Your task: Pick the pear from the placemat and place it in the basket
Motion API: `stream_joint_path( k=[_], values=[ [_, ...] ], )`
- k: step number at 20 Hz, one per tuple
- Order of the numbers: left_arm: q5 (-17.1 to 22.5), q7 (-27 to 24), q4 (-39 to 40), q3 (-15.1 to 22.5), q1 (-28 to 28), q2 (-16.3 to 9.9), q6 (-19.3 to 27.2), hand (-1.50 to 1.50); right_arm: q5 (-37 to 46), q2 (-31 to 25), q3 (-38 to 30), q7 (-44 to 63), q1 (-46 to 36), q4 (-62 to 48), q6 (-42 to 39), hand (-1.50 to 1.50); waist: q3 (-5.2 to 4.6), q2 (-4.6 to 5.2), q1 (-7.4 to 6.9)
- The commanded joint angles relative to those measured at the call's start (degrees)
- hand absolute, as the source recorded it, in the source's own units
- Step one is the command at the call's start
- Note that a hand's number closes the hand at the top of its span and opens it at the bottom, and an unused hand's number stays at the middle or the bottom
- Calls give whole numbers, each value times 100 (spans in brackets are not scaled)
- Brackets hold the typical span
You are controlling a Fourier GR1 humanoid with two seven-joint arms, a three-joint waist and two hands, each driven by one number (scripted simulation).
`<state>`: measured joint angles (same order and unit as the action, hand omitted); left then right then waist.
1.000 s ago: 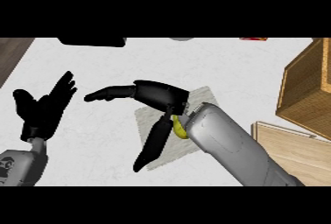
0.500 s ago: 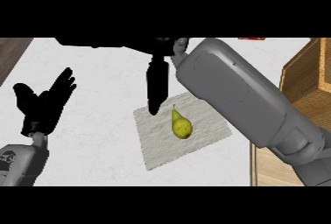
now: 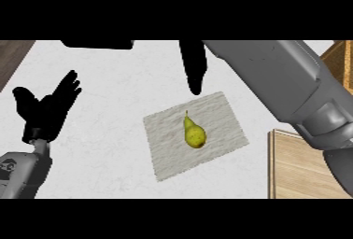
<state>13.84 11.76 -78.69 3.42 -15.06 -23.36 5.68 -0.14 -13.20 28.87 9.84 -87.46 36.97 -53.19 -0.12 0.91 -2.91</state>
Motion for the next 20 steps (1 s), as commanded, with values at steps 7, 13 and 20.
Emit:
stream_joint_path(
  k=[7,13,20],
  values=[
    [-23,-75,-128,-98,207,25,-117,0,188,-547,-394,-1295,-82,-1103,-881,-150,9,-4,26],
    [5,-238,348,-382,123,-78,-340,0,533,-434,-391,-1833,728,-646,-287,-150,10,-43,191],
    [-255,-84,242,-260,51,169,-98,0,1084,-46,-217,-2288,1793,-243,702,-150,13,-67,253]
  ],
)
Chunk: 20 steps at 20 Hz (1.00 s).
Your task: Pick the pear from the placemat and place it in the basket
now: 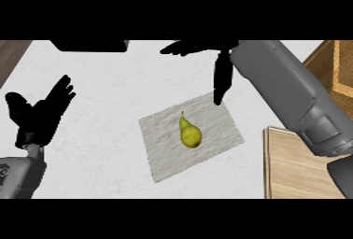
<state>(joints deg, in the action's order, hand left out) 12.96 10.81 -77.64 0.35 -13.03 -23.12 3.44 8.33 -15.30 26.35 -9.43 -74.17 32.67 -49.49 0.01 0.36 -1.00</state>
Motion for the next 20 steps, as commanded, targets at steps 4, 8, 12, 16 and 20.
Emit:
stream_joint_path(
  k=[4,8,12,16,20],
  values=[
    [-92,-155,-127,-77,289,64,-105,0,429,533,-84,-376,787,184,888,-150,-1,-22,15],
    [-191,4,72,-48,-89,268,77,0,405,1099,-249,-335,1089,-145,1278,-150,-1,-13,25],
    [-141,187,-469,-178,301,184,-33,0,901,1023,-109,-496,1303,-56,1227,-150,0,-29,17],
    [-336,-22,18,-91,31,330,-56,0,1418,1336,188,-781,1291,-602,1472,-150,-1,2,-5],
    [-87,-68,296,-469,-89,-3,-491,0,1827,1238,357,-1227,1383,-836,1525,-150,-1,6,-13]
  ],
)
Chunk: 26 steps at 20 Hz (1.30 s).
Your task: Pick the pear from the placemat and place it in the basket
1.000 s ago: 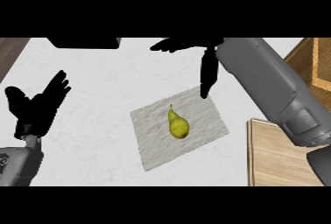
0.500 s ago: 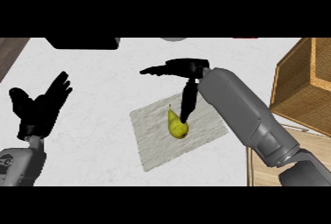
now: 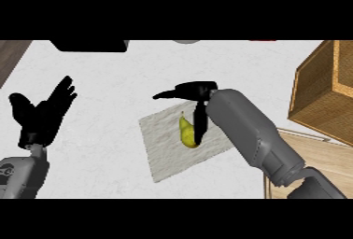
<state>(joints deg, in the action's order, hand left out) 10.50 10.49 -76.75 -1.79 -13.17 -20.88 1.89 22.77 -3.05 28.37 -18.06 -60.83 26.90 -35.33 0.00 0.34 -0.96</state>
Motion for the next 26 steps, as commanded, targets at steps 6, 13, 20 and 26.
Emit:
stream_joint_path(
  k=[6,13,20,26],
  values=[
    [-22,-9,-222,-227,235,-54,-200,0,634,-15,-124,-635,-232,-608,-15,-150,1,-3,-38],
    [-260,-62,263,-237,-148,223,-42,0,785,-162,-228,-950,267,-199,-365,-150,-1,-31,106],
    [-351,-84,267,-279,-127,271,-125,0,890,-177,-355,-1059,287,-16,-568,-150,-1,-23,90],
    [-97,285,-230,-627,-42,-30,-394,0,1372,30,-236,-852,573,51,9,-150,0,-32,64]
  ],
)
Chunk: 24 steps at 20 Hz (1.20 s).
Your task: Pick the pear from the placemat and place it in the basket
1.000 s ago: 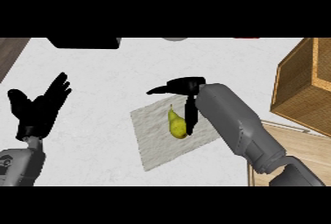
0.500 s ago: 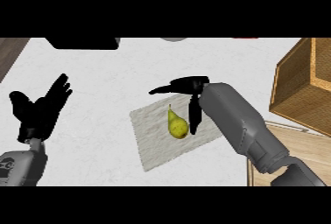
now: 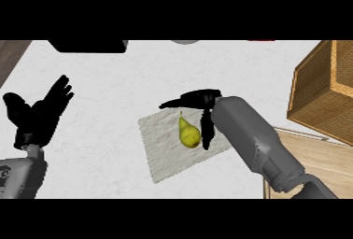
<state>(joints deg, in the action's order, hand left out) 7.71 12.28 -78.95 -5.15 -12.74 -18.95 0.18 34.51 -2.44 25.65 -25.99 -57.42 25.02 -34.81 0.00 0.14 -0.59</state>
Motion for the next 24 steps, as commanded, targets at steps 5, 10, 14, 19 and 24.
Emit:
stream_joint_path(
  k=[5,10,14,19,24],
  values=[
    [-88,150,-132,-87,36,38,-97,0,560,121,-41,-120,224,1,230,-150,1,-4,4],
    [-59,-1,-2,-104,-3,23,-262,0,1046,239,353,-703,12,-482,563,150,2,43,-109],
    [-93,180,-309,-69,122,139,-219,0,908,240,573,-409,551,252,540,150,2,3,-67],
    [-214,111,-92,-191,-23,120,-175,0,1117,241,607,-510,706,379,549,150,1,0,-22],
    [-74,73,83,-515,332,-11,-60,0,703,74,-537,1925,1505,779,2384,150,-12,-279,657]
  ],
)
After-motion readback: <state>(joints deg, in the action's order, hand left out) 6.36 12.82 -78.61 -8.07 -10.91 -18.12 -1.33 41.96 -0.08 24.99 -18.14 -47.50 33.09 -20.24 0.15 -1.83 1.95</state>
